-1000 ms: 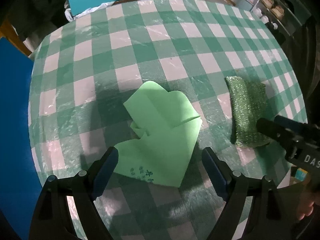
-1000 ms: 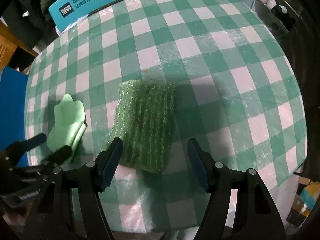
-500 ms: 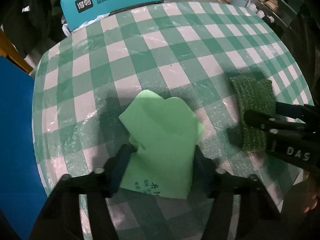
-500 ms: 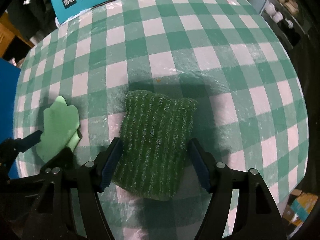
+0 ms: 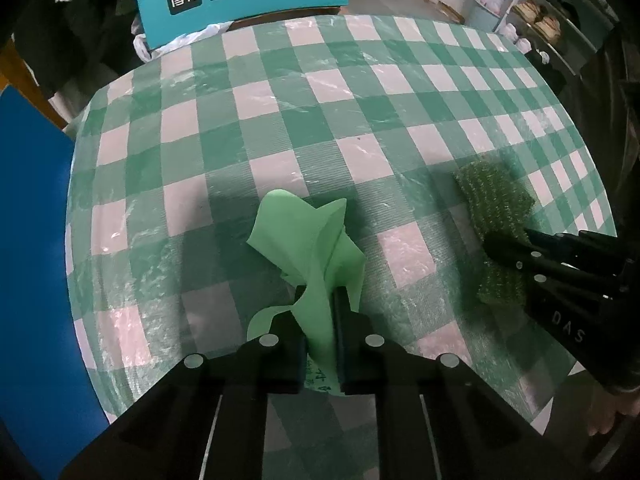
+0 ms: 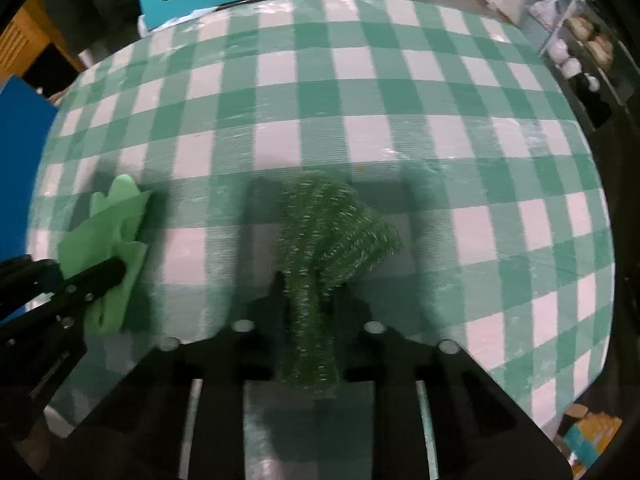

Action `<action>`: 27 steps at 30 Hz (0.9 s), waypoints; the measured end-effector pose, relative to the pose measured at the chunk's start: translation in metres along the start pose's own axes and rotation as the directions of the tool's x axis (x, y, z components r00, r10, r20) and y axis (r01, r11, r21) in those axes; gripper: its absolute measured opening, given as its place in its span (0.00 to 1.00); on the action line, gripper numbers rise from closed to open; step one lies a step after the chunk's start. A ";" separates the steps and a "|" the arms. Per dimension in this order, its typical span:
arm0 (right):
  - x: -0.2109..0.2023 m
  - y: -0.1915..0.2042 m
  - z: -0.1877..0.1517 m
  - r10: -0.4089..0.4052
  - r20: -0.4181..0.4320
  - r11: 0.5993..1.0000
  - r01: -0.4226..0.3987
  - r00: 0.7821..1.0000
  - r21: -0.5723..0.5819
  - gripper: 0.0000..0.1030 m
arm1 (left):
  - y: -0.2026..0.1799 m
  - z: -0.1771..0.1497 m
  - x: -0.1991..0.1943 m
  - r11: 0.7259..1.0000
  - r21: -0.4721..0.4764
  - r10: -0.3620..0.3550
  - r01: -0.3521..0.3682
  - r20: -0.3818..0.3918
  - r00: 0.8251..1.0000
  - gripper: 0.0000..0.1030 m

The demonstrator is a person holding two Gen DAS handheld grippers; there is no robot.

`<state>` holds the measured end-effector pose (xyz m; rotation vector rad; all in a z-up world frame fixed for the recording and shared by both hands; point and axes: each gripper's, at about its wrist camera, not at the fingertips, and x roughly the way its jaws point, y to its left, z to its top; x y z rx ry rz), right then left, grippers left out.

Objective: Organize soft objects
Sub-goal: 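Grasp the green foam piece with the left gripper while the right gripper grasps the scrubbing pad, then carry the foam piece and scrubbing pad over the box and release them inside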

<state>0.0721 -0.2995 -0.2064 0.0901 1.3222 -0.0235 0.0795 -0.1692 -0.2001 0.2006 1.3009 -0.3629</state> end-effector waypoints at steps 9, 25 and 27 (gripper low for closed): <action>-0.021 0.006 -0.004 0.035 0.026 0.999 -0.035 0.999 -0.015 0.15 | 0.002 -0.003 -0.017 1.000 0.003 0.002 -0.002 0.025 1.000 0.10; -0.090 0.010 -0.011 0.070 0.135 0.995 -0.058 0.988 -0.087 0.15 | 0.007 -0.012 -0.062 0.998 0.032 0.052 -0.056 0.113 0.992 0.10; -0.095 0.014 -0.009 0.070 0.141 0.994 -0.057 0.987 -0.098 0.15 | 0.011 -0.013 -0.067 0.997 0.033 0.066 -0.071 0.127 0.990 0.10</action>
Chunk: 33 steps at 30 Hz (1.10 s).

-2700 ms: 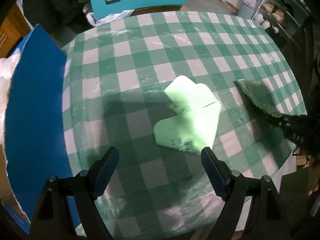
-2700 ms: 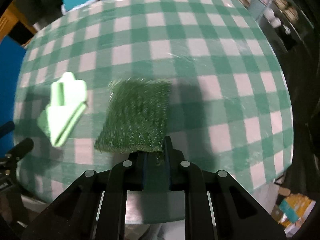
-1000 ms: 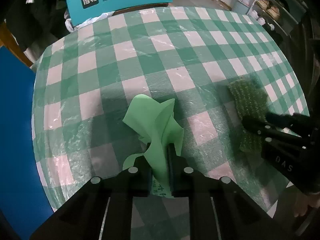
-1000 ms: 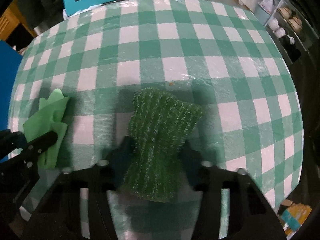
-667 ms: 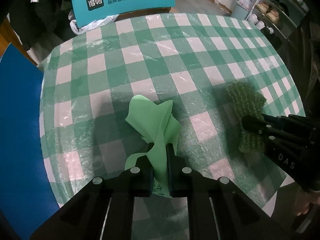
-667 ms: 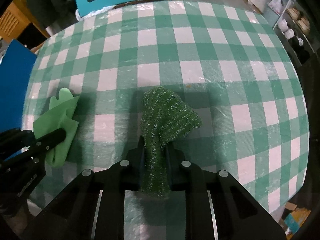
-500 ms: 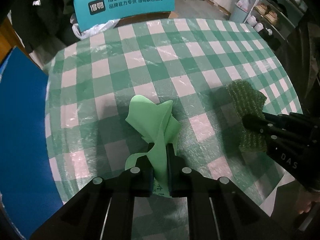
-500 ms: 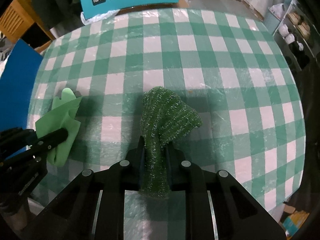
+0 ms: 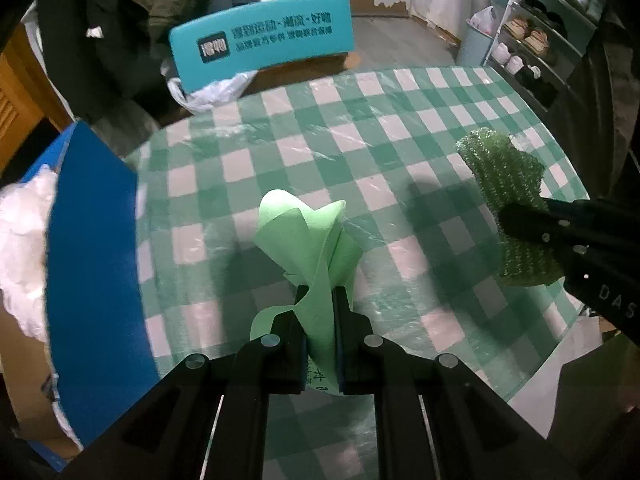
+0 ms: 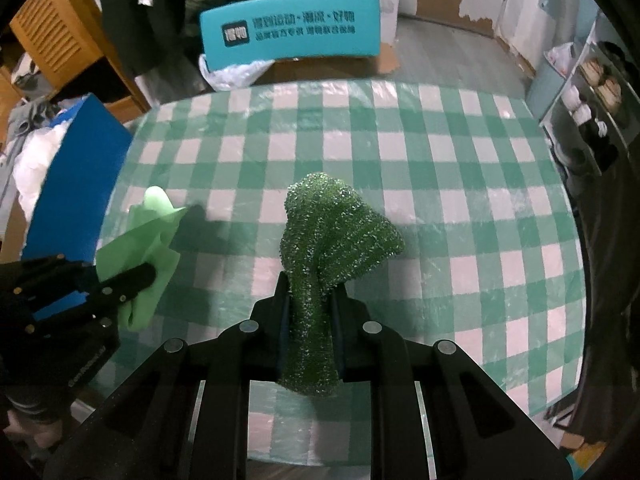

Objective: Organize soft objects
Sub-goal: 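Carry the foam piece and scrubbing pad over the box and release them inside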

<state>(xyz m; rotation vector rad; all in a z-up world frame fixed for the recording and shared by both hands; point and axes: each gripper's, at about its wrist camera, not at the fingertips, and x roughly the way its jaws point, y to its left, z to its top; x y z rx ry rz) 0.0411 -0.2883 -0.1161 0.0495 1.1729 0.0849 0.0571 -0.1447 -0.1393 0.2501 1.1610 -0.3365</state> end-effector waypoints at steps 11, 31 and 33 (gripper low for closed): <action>-0.023 0.032 0.012 0.035 0.055 0.998 -0.032 0.998 -0.057 0.15 | 0.028 -0.002 -0.039 0.999 -0.040 0.024 -0.020 0.081 0.996 0.10; -0.047 0.104 0.028 0.124 0.102 0.977 -0.104 0.987 -0.185 0.15 | 0.082 -0.028 -0.092 0.992 -0.121 0.063 -0.044 0.153 0.986 0.10; -0.048 0.112 0.029 0.133 0.104 0.974 -0.111 0.986 -0.196 0.15 | 0.088 -0.030 -0.096 0.990 -0.132 0.061 -0.041 0.155 0.986 0.10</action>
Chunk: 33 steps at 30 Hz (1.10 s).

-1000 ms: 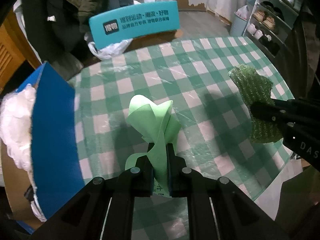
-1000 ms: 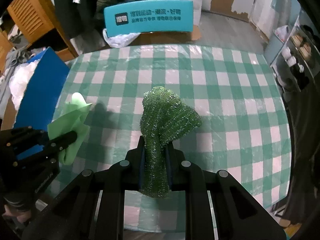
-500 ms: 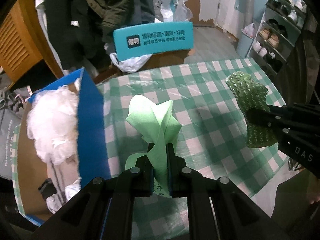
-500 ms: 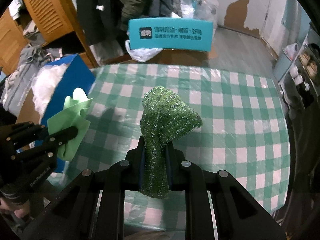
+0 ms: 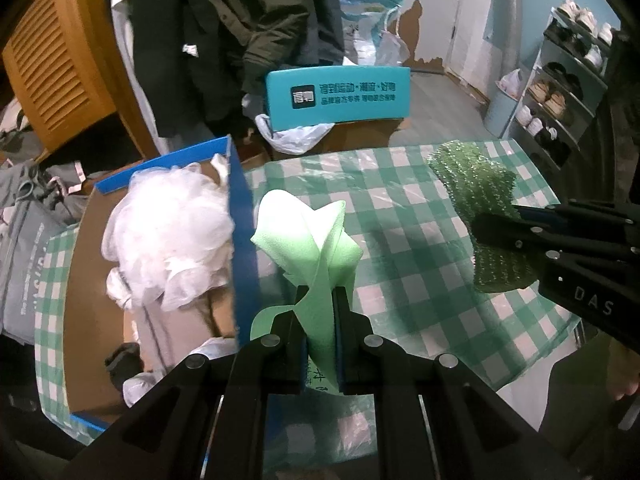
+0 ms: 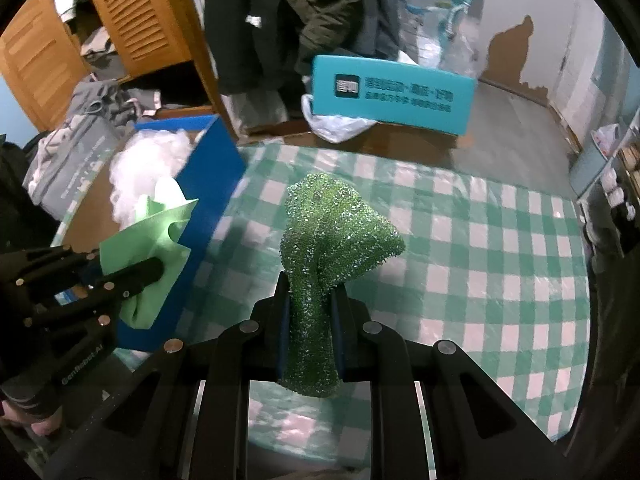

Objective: Organize soft objects
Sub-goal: 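Carry the foam piece and scrubbing pad over the box and release them inside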

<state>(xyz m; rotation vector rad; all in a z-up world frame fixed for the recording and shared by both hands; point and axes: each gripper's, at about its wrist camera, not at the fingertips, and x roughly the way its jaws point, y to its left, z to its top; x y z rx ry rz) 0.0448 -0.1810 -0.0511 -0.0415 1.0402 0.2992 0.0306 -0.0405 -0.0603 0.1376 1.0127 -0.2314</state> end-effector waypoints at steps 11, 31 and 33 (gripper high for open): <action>0.005 0.042 0.016 0.042 0.002 0.997 -0.042 0.999 -0.058 0.15 | 0.037 -0.010 -0.012 0.997 -0.075 0.018 -0.018 0.007 1.000 0.10; 0.031 0.138 0.039 0.129 -0.038 0.974 -0.134 0.991 -0.185 0.15 | 0.127 -0.033 -0.027 0.972 -0.223 0.086 -0.079 0.024 0.996 0.10; 0.035 0.147 0.040 0.138 -0.048 0.970 -0.145 0.989 -0.197 0.15 | 0.136 -0.037 -0.025 0.968 -0.236 0.093 -0.086 0.016 0.996 0.10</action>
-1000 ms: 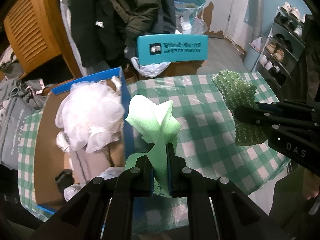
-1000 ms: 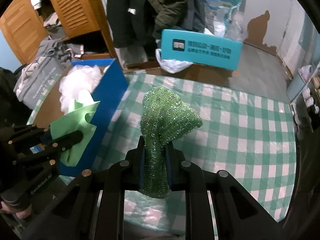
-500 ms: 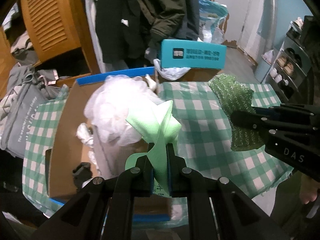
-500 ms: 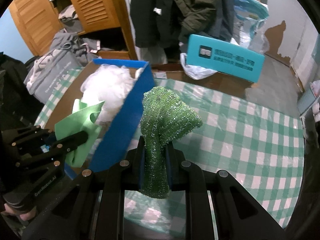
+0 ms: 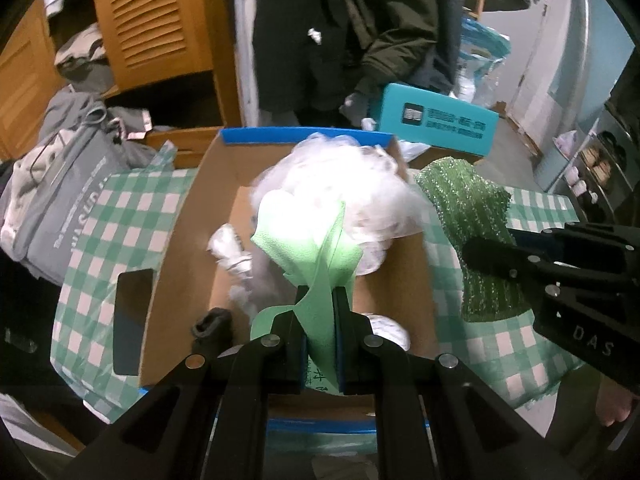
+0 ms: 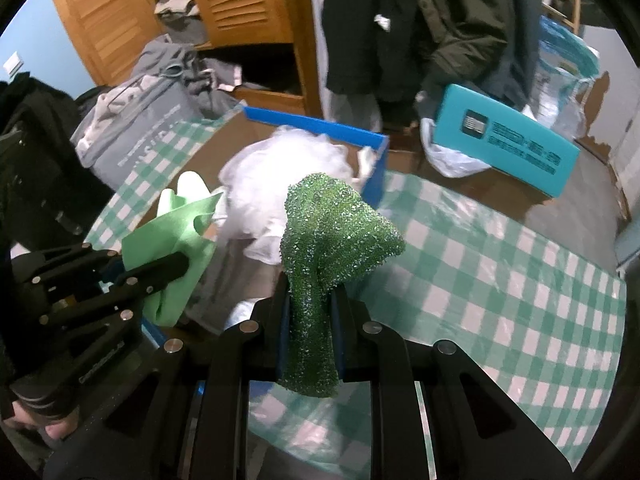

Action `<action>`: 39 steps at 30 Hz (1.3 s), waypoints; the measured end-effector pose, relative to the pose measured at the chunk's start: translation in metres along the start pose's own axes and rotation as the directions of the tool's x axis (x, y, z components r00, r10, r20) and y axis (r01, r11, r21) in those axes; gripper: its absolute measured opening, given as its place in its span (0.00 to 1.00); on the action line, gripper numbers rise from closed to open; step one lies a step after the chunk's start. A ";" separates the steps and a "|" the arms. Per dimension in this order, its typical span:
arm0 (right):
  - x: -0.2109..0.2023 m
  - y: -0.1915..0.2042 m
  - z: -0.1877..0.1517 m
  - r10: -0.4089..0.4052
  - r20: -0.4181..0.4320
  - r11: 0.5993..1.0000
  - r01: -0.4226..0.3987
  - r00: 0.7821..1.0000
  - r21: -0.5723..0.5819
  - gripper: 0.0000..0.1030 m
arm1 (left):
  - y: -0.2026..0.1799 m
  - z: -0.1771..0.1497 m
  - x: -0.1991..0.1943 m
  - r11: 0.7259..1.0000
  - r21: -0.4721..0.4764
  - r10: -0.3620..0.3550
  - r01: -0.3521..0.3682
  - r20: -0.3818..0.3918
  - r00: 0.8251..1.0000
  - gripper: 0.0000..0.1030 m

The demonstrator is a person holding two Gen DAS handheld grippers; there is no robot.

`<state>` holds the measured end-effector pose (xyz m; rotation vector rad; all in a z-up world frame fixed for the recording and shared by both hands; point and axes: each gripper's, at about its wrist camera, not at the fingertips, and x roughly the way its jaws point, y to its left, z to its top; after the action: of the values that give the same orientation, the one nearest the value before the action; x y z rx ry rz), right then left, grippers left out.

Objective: Organize soft objects
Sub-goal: 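Carry the foam piece and scrubbing pad over the box and release them inside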

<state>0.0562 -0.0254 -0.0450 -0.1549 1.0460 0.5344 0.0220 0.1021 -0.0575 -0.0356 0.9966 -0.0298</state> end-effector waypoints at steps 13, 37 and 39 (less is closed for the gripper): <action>0.042 0.037 0.008 0.052 -0.079 0.997 -0.056 0.995 -0.051 0.15 | 0.044 -0.008 0.025 0.994 -0.110 0.005 -0.011 -0.062 0.998 0.10; 0.018 0.026 0.015 0.014 -0.009 0.999 -0.014 1.000 -0.029 0.52 | 0.056 -0.003 -0.001 0.985 -0.168 0.039 -0.039 -0.004 0.999 0.64; 0.007 0.022 0.015 -0.007 0.017 1.000 0.007 1.000 -0.022 0.55 | 0.050 -0.002 -0.011 0.988 -0.152 0.046 -0.041 0.027 0.999 0.76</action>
<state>0.0596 0.0018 -0.0405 -0.1730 1.0235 0.5401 0.0148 0.1527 -0.0517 -0.1532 0.9669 0.0861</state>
